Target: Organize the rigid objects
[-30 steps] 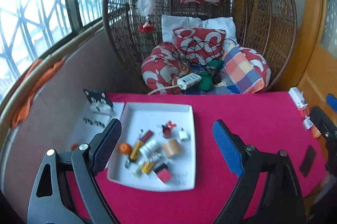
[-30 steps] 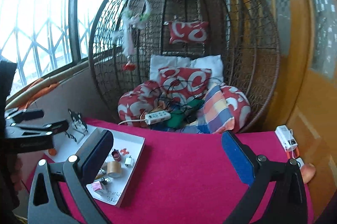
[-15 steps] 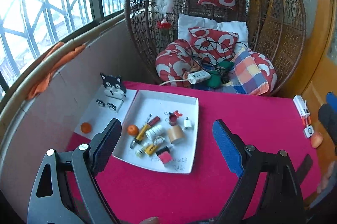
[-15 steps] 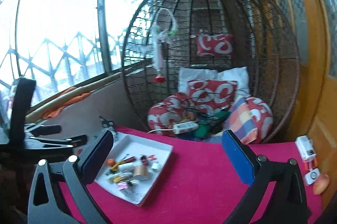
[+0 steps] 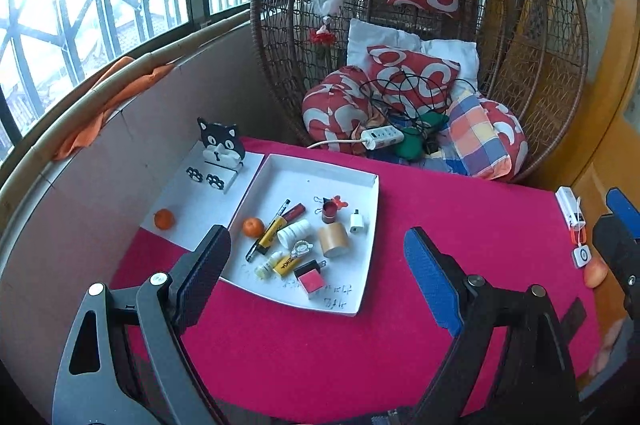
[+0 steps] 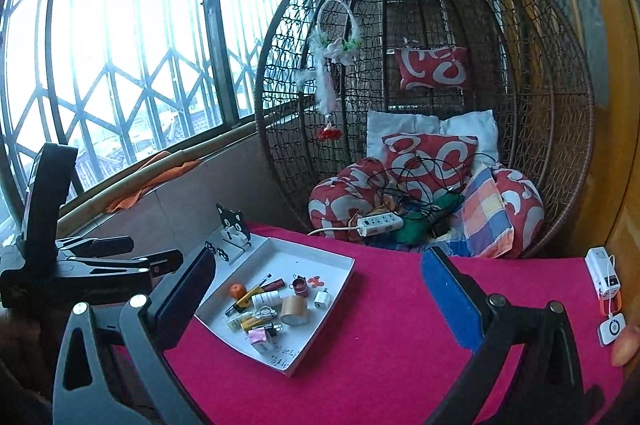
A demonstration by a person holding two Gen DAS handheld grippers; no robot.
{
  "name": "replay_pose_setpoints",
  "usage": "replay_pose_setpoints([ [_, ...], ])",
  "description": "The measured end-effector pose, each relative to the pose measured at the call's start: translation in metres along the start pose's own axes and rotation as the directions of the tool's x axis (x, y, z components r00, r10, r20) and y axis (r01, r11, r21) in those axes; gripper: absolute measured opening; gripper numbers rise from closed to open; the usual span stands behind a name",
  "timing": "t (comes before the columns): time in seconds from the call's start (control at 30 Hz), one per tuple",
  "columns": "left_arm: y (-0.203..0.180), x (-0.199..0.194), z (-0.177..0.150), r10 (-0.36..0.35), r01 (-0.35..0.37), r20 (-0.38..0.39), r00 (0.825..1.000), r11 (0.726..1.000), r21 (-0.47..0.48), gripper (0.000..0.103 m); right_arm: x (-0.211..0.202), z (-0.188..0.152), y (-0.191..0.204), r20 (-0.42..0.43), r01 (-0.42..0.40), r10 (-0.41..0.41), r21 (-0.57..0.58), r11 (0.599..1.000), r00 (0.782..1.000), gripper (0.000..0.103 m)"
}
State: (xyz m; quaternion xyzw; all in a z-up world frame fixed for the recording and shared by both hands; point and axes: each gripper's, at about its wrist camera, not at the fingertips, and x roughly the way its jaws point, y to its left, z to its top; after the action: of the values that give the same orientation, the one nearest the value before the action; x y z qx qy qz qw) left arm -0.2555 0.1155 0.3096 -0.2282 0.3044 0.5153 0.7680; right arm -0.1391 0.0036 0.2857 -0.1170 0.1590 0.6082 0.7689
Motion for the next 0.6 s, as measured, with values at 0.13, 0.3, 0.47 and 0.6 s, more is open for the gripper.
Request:
replay_pose_setpoints([
  [0.13,0.000,-0.001,-0.002,-0.008,0.008,-0.005,1.000,1.000,0.001,0.089,-0.001,-0.002,0.001,-0.007,0.000,0.000,-0.003,1.000,1.000,0.103],
  [0.3,-0.003,-0.002,-0.003,-0.015,0.015,-0.009,1.000,1.000,0.014,0.089,-0.003,-0.004,-0.001,-0.013,0.010,-0.010,0.007,1.000,1.000,0.103],
  [0.47,-0.007,-0.002,-0.004,-0.026,0.026,-0.020,0.999,0.999,0.018,0.089,-0.006,-0.007,-0.002,-0.021,0.017,-0.017,0.015,1.000,1.000,0.103],
  [0.6,-0.013,-0.005,-0.006,-0.042,0.042,-0.012,0.999,0.999,0.026,0.089,-0.009,-0.009,-0.005,-0.027,0.024,-0.024,0.018,1.000,0.999,0.103],
])
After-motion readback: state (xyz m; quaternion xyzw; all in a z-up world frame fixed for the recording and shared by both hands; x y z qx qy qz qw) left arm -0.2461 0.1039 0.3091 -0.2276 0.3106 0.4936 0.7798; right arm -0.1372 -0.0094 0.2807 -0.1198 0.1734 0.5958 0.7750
